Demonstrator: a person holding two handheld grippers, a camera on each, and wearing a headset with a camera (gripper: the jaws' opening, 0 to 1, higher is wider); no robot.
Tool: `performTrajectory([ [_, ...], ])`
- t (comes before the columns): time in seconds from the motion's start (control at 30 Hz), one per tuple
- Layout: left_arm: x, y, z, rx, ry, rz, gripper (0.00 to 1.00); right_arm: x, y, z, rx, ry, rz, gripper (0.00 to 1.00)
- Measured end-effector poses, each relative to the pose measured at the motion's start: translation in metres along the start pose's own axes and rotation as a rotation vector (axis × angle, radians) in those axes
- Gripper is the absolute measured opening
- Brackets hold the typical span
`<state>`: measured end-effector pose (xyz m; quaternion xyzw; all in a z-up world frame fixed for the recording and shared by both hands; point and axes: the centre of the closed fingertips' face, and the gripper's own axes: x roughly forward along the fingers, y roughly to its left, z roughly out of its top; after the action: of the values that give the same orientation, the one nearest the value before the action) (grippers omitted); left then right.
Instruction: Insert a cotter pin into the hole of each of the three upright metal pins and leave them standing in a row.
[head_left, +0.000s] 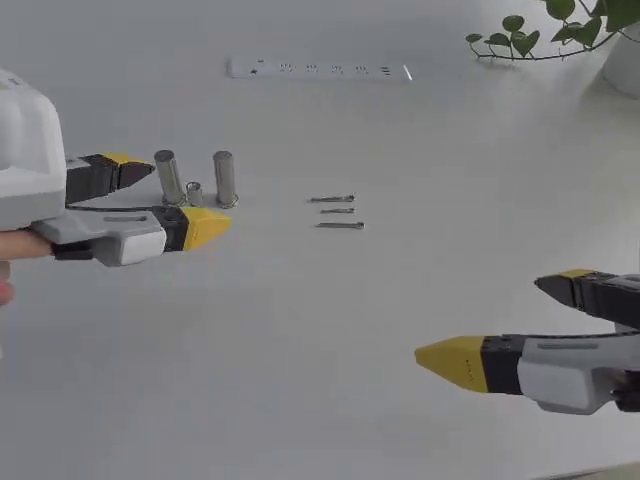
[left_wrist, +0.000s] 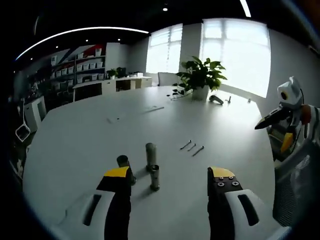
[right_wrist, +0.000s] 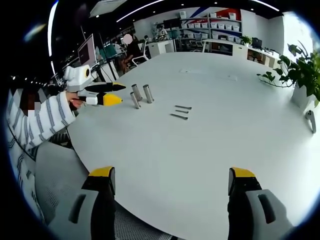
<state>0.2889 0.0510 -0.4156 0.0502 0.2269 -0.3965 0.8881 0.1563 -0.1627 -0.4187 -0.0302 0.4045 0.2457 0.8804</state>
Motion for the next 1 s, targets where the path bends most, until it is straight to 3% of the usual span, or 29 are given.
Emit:
performTrajectory([
  [0.17, 0.005, 0.008, -0.005, 0.005, 0.009, 0.012, 0.43, 0.004, 0.003, 0.0, -0.03, 0.017, 0.006, 0.93],
  [0.33, 0.011, 0.011, -0.011, 0.007, 0.026, 0.028, 0.37, 0.005, 0.005, -0.001, -0.042, 0.027, 0.011, 0.92],
  [0.53, 0.02, 0.013, -0.011, -0.018, 0.005, 0.019, 0.21, 0.004, 0.001, -0.003, -0.056, 0.037, -0.004, 0.93],
  [0.77, 0.029, 0.015, -0.016, -0.015, 0.014, 0.021, 0.12, 0.002, -0.003, -0.003, -0.052, 0.036, -0.02, 0.92],
  [0.87, 0.031, 0.018, -0.022, 0.029, 0.043, 0.038, 0.1, 0.001, -0.005, -0.002, -0.054, 0.033, -0.027, 0.92],
  [1.0, 0.032, 0.019, -0.026, 0.031, 0.058, 0.044, 0.07, 0.0, -0.007, 0.001, -0.058, 0.022, -0.039, 0.9],
])
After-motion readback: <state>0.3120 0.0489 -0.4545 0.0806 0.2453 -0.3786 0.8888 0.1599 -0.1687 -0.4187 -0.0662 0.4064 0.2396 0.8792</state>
